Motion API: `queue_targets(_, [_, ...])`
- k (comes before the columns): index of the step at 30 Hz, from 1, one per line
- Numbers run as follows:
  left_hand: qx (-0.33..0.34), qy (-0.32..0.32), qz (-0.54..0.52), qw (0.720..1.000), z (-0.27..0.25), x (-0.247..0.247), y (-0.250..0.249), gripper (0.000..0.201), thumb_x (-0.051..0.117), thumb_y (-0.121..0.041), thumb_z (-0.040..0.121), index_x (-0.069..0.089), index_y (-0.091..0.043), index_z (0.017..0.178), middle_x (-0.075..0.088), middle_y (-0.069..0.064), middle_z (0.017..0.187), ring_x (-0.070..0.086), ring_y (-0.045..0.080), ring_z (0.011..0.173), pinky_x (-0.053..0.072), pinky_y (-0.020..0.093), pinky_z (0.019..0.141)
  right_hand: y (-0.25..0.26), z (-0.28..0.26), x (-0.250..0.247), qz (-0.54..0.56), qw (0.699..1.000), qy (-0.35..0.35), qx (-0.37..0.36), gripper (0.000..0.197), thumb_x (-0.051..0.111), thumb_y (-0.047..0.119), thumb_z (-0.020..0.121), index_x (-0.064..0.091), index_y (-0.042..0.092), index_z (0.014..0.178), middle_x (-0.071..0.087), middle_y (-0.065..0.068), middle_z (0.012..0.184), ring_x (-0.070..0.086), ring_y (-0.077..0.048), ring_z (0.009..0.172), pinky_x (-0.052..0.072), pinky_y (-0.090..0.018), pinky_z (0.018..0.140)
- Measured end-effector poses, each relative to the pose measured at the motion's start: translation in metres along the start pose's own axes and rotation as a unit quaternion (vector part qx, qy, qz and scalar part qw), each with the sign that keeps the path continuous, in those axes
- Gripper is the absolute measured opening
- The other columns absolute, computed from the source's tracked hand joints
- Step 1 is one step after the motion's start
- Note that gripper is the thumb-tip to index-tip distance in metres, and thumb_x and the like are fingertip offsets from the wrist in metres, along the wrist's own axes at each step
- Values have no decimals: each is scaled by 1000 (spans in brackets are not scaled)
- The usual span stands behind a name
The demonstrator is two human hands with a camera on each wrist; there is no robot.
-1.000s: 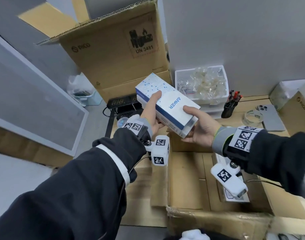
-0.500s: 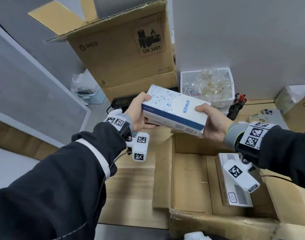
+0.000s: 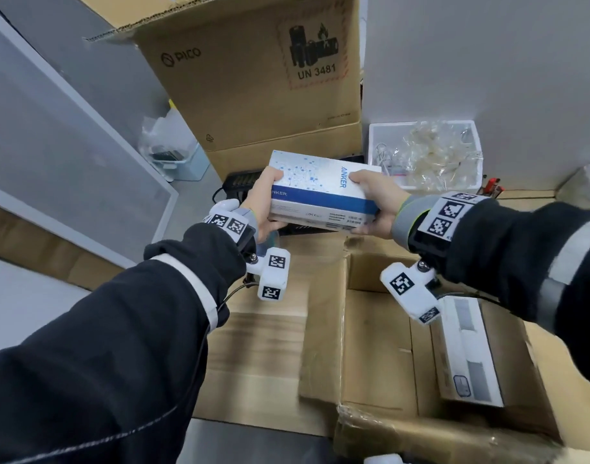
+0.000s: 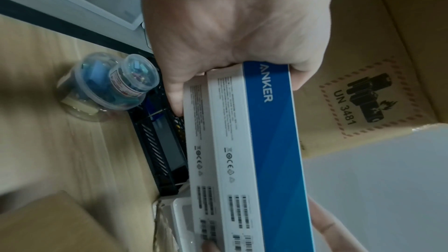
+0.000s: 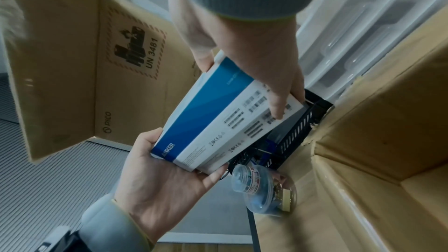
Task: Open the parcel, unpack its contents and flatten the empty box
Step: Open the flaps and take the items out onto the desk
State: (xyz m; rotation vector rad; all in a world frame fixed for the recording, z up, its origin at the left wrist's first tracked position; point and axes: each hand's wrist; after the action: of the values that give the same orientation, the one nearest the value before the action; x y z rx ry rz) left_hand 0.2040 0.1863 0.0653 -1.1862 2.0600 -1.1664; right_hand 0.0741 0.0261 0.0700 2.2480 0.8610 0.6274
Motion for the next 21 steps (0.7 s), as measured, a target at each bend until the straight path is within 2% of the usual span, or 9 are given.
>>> queue_targets(4, [-35,-23,4,999,17,-11,18,34,55,-50,82,60,-25,105,73,3,97,68,25,100,46,48,100,-3,25,18,-31,999,-26,21,22,61,39,88,55,22,101,64,-3,92,66,-25,80,57,-35,71])
queue_targets(8, [-92,-83,12,992,45,-19,43,83,63,-65,52,62,-21,122,74,3,96,68,25,86,52,43,93,-11,49,27,-44,997,-34,53,20,59,37,88,56,22,101,66,-4,88,66,-27,79,53,-35,64])
queue_targets(9, [-104,-95,22,990,53,-21,50,85,63,-67,49,62,-21,120,75,5,98,67,25,83,54,42,89,-13,55,29,-49,996,-38,61,19,59,37,88,56,22,100,66,-4,87,66,-27,78,53,-35,64])
queue_targets(11, [-121,-92,40,987,61,-23,56,72,62,-69,55,62,-21,109,72,8,97,64,26,77,56,37,77,-19,69,32,-61,994,-48,75,19,59,38,87,55,23,97,65,-4,85,65,-27,77,53,-36,65])
queue_targets(12, [-130,-80,45,987,62,-22,58,67,60,-69,61,59,-22,109,70,8,97,64,26,79,55,37,75,-21,76,32,-67,993,-54,80,19,60,39,87,54,22,94,65,-4,85,65,-28,77,54,-38,68])
queue_targets(15, [-187,-30,51,981,70,-18,66,75,54,-72,71,52,-22,128,67,9,119,62,33,112,50,40,86,-26,102,30,-81,990,-71,93,19,60,39,86,55,21,90,65,-6,89,66,-31,92,52,-48,92])
queue_targets(16, [-199,-16,55,978,72,-16,69,78,53,-73,71,51,-23,131,65,10,122,61,35,114,50,40,83,-27,107,28,-87,989,-74,94,19,59,39,87,55,21,90,65,-6,89,66,-31,91,51,-48,93])
queue_targets(19, [-215,-15,39,976,95,-16,83,92,60,-72,54,51,-28,135,63,11,129,67,37,105,60,42,73,-32,128,29,-94,987,-82,104,19,56,37,88,55,20,94,66,-6,89,64,-28,78,54,-40,79])
queue_targets(21, [-208,-21,10,978,108,-14,93,91,64,-66,52,54,-28,134,65,10,129,71,34,101,62,41,69,-35,137,29,-92,986,-84,111,24,55,37,85,54,19,101,67,-7,96,64,-29,81,52,-42,86])
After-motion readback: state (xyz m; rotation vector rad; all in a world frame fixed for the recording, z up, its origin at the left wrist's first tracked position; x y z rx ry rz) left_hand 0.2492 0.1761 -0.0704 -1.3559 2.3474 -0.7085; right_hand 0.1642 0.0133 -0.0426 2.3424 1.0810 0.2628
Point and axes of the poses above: each hand's wrist, its own z-axis towards the middle knuckle, its own x-axis out of the palm, y = z × x
